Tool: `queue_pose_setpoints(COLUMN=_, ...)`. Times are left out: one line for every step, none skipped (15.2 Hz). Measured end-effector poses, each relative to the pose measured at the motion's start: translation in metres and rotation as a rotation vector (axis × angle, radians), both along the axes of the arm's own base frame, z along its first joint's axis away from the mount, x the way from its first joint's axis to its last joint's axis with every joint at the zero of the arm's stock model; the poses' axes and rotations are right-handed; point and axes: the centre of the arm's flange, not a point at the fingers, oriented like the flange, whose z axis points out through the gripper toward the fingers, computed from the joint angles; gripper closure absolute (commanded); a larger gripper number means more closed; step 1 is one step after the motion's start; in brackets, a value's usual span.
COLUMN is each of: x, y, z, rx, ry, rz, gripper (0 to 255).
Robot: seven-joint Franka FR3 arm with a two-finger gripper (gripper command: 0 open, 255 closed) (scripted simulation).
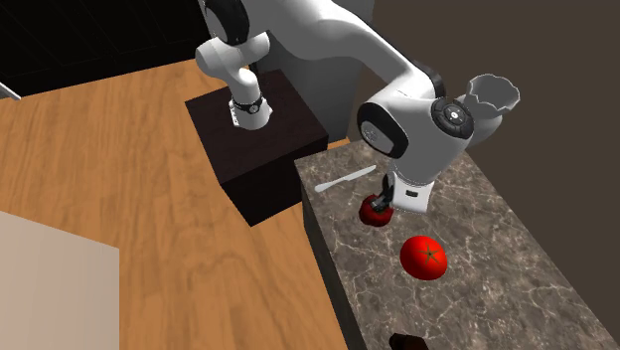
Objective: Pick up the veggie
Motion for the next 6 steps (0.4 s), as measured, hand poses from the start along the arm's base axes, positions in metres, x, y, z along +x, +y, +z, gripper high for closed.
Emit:
queue_pose_setpoints(x=0.001, y=0.0, z=0.006, rx=0.0, ry=0.0, rz=0.0, gripper=255)
queue_pose_setpoints(x=0.0, y=0.0, z=0.01, rx=0.0, ry=0.0, rz=0.0, gripper=255)
queue_pose_setpoints(x=-0.001, y=0.0, z=0.015, rx=0.0, ry=0.0, rz=0.0, gripper=255)
queue_pose_setpoints(x=0.001, y=0.0, z=0.02, rx=0.0, ry=0.0, rz=0.0, gripper=255)
queue_pose_setpoints(x=0.001, y=-0.001, z=0.025, rx=0.0, ry=0.0, rz=0.0, gripper=255)
queue_pose_setpoints(x=0.001, y=-0.001, z=0.029, rx=0.0, ry=0.0, rz=0.0, gripper=255)
